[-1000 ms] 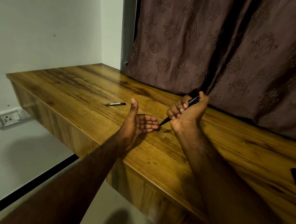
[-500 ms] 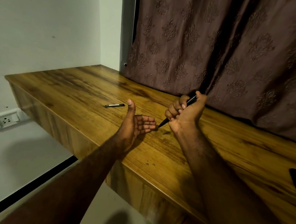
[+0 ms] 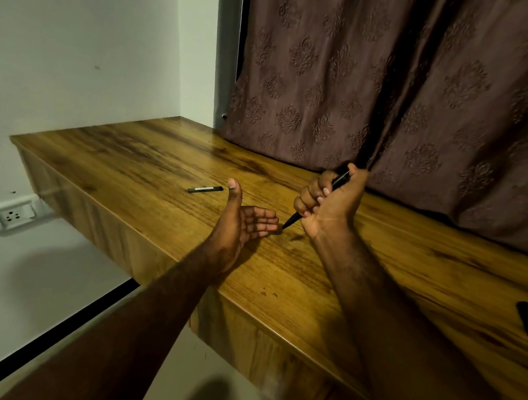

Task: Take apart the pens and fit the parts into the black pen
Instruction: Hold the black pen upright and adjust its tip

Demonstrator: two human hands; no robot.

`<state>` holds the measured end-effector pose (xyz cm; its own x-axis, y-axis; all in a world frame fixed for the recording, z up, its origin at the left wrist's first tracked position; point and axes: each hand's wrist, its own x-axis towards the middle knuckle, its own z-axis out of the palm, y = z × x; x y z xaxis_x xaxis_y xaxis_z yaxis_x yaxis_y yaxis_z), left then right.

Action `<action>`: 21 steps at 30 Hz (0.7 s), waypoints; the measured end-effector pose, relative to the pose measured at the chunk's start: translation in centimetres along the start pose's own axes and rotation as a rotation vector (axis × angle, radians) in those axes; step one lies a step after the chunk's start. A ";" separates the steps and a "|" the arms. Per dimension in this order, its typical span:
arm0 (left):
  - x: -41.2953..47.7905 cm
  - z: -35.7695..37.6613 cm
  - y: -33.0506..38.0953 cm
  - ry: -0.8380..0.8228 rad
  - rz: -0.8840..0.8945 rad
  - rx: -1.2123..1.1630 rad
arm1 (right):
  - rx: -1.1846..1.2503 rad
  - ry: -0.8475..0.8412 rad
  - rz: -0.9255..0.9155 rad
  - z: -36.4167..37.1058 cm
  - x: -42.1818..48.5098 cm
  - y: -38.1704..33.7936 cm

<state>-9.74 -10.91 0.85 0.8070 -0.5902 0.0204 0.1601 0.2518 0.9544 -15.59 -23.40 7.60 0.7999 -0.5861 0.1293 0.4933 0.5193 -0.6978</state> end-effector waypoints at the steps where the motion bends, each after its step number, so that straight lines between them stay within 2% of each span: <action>1: -0.1 0.1 0.0 -0.001 0.001 0.002 | 0.002 -0.006 -0.005 0.0 0.0 0.0; 8: -0.3 0.2 0.2 -0.002 0.005 0.016 | -0.050 -0.012 0.000 0.2 -0.2 0.1; 14: -0.1 0.2 0.2 0.006 0.001 0.021 | -0.196 0.099 0.051 0.5 0.7 1.2; 16: -0.1 0.2 0.1 0.009 0.004 0.027 | -0.331 0.084 -0.006 0.4 0.7 1.7; 19: 0.0 0.1 0.1 0.012 0.007 0.029 | -0.705 0.046 -0.181 -0.2 0.5 2.1; 21: 0.0 0.1 0.0 0.016 0.006 0.040 | -0.827 0.012 -0.221 -0.4 0.3 2.3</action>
<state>-9.78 -10.94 0.89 0.8167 -0.5766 0.0216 0.1329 0.2244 0.9654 -14.36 -22.68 5.73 0.7085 -0.6295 0.3189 0.2256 -0.2261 -0.9476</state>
